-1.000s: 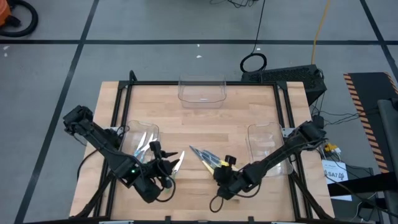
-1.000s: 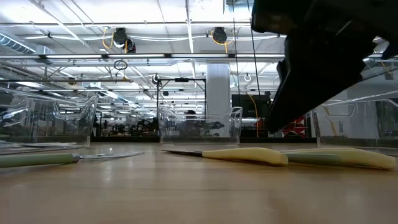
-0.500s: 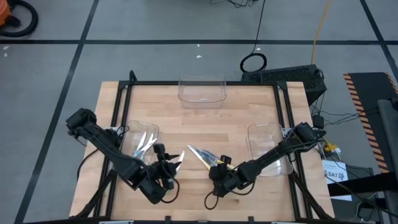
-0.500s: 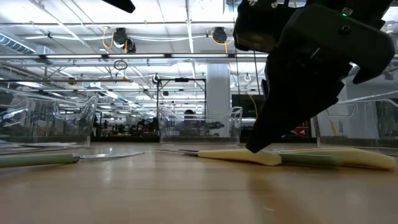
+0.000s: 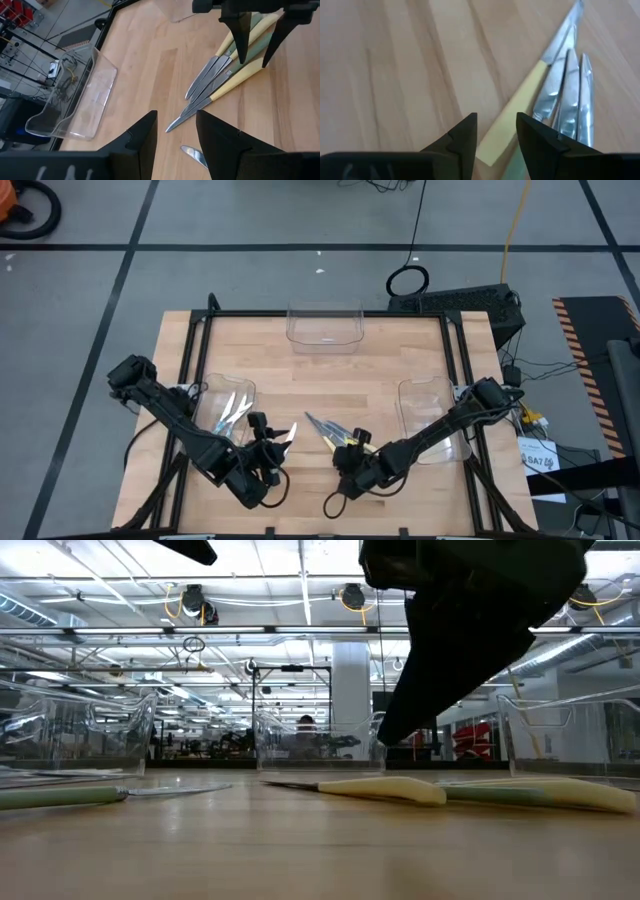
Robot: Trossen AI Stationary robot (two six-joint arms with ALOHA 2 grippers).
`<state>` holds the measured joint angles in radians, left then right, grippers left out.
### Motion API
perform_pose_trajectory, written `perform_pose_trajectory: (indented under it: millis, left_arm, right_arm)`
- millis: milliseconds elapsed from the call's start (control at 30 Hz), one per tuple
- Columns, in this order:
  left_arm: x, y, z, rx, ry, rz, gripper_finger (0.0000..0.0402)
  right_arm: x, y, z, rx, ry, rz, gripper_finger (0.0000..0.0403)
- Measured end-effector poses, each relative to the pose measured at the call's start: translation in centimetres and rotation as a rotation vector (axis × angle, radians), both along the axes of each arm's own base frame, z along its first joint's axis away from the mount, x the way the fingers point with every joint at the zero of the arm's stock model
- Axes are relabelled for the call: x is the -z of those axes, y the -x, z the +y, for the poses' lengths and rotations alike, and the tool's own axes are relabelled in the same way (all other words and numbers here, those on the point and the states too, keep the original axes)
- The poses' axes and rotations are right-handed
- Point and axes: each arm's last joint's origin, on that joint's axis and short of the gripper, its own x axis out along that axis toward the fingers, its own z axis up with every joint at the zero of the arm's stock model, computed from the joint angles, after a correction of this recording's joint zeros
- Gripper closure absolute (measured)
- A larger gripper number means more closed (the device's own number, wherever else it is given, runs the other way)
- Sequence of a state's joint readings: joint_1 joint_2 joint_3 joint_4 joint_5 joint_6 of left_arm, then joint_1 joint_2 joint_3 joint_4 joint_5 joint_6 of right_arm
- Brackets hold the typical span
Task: Sort silverware by color (type)
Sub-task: Put the left yellow knife into the top center transparent bin
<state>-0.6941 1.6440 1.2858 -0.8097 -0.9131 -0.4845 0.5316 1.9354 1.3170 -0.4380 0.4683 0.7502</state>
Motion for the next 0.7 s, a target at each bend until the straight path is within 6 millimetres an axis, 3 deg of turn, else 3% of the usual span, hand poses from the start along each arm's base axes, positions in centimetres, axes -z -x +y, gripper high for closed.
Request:
perform_pose_trajectory:
  millis: [300, 700]
  left_arm:
    - [0.0, 0.0, 0.0, -0.009, 0.011, -0.008, 0.0256]
    - [0.0, 0.0, 0.0, -0.006, 0.008, -0.005, 0.0256]
  right_arm:
    - [0.1, 0.1, -0.2, 0.047, -0.021, 0.009, 0.0272]
    - [2.9, -1.2, -1.4, 0.048, -0.046, 0.093, 0.0273]
